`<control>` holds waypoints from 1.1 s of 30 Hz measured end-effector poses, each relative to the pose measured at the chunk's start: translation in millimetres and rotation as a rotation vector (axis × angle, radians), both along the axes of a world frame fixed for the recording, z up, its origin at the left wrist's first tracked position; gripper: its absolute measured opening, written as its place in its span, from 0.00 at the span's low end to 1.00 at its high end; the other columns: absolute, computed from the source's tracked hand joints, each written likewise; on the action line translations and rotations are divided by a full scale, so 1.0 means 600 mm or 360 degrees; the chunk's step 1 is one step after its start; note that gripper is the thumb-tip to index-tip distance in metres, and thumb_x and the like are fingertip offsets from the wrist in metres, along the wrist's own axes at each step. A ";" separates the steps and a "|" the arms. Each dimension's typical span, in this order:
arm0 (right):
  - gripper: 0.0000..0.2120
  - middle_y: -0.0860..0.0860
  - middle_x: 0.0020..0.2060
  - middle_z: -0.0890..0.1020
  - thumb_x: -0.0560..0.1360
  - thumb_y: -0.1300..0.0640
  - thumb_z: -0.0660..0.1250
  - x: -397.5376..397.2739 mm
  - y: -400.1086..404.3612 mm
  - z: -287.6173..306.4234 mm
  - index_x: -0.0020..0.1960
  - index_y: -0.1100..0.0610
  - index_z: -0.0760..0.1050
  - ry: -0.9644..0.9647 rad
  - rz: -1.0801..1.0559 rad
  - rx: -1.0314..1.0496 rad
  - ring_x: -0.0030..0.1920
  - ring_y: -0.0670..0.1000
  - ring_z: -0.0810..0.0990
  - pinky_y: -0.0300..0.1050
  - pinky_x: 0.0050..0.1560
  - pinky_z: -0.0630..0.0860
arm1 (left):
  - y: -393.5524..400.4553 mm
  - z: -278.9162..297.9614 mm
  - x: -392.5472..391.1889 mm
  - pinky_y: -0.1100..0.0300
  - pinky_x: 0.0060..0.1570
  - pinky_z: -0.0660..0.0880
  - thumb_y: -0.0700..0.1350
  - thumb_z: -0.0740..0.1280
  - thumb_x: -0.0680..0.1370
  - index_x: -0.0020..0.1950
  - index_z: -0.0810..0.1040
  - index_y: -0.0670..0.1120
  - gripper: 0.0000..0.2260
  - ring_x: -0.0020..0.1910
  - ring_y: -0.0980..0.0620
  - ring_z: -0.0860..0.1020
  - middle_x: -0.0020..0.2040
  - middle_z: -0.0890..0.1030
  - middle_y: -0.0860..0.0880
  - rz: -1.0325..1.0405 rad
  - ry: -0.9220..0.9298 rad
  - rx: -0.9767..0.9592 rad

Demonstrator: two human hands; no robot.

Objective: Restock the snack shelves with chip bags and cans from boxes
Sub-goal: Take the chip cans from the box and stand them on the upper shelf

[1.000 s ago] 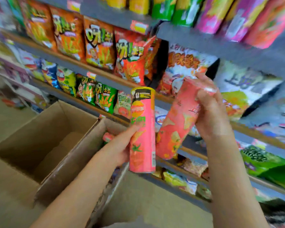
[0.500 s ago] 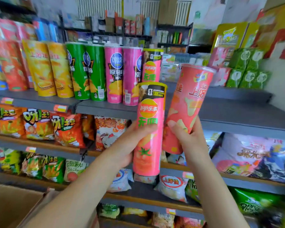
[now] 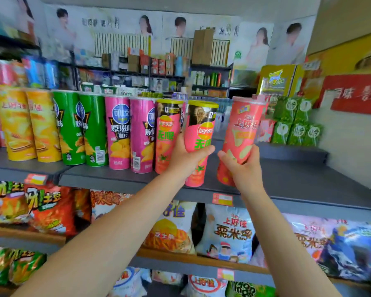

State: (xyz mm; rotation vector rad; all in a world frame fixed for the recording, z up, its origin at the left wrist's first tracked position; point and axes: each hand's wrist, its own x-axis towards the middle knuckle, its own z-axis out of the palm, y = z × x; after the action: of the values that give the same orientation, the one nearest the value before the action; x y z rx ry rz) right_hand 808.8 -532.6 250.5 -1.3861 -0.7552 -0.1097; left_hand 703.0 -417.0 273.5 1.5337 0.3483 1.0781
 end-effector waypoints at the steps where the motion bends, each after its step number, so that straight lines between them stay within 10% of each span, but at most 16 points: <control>1: 0.25 0.44 0.48 0.80 0.70 0.55 0.78 0.009 0.008 -0.005 0.61 0.54 0.69 0.0006 0.0019 -0.0055 0.45 0.39 0.79 0.33 0.43 0.73 | 0.009 -0.008 0.011 0.60 0.44 0.77 0.43 0.80 0.70 0.64 0.72 0.50 0.27 0.44 0.58 0.81 0.50 0.83 0.52 0.0038 0.0016 0.0017; 7: 0.29 0.49 0.53 0.79 0.70 0.49 0.78 0.047 0.042 -0.015 0.64 0.56 0.68 0.0006 0.0044 -0.0423 0.52 0.50 0.79 0.44 0.49 0.72 | 0.035 -0.071 0.047 0.54 0.54 0.75 0.48 0.80 0.68 0.66 0.68 0.43 0.33 0.55 0.47 0.80 0.57 0.80 0.46 0.0316 0.0325 0.0353; 14: 0.49 0.54 0.57 0.80 0.51 0.20 0.65 0.099 0.080 -0.006 0.61 0.52 0.75 -0.0055 -0.0100 -0.0856 0.59 0.56 0.78 0.57 0.60 0.77 | 0.019 -0.095 0.032 0.50 0.62 0.73 0.51 0.78 0.70 0.72 0.64 0.41 0.37 0.65 0.45 0.73 0.65 0.74 0.44 0.0673 0.0393 0.0877; 21: 0.19 0.56 0.51 0.84 0.75 0.47 0.72 0.082 0.109 -0.005 0.57 0.61 0.80 -0.0120 0.0064 -0.0854 0.52 0.57 0.81 0.46 0.49 0.75 | 0.008 -0.105 0.021 0.53 0.44 0.74 0.49 0.79 0.68 0.54 0.70 0.42 0.23 0.49 0.44 0.74 0.51 0.72 0.46 0.1170 0.0221 0.1119; 27: 0.14 0.59 0.50 0.85 0.78 0.54 0.69 0.072 0.125 -0.011 0.61 0.56 0.80 -0.0107 0.0226 -0.0829 0.50 0.58 0.84 0.60 0.58 0.79 | 0.011 -0.106 0.021 0.56 0.35 0.68 0.48 0.76 0.71 0.46 0.70 0.45 0.16 0.43 0.47 0.73 0.45 0.71 0.49 0.1082 0.0280 0.1038; 33: 0.13 0.59 0.45 0.85 0.77 0.64 0.61 0.051 0.126 -0.006 0.54 0.55 0.83 0.0043 0.0401 -0.0787 0.42 0.51 0.80 0.46 0.49 0.79 | 0.011 -0.104 0.020 0.56 0.35 0.69 0.43 0.75 0.73 0.43 0.72 0.45 0.11 0.41 0.47 0.74 0.45 0.71 0.49 0.1028 0.0288 0.1046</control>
State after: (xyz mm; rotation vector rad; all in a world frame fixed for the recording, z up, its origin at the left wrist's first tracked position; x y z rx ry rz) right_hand 839.6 -457.2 246.8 -1.7373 -0.9690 0.3126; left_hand 715.3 -410.3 211.2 2.1867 0.6929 1.6674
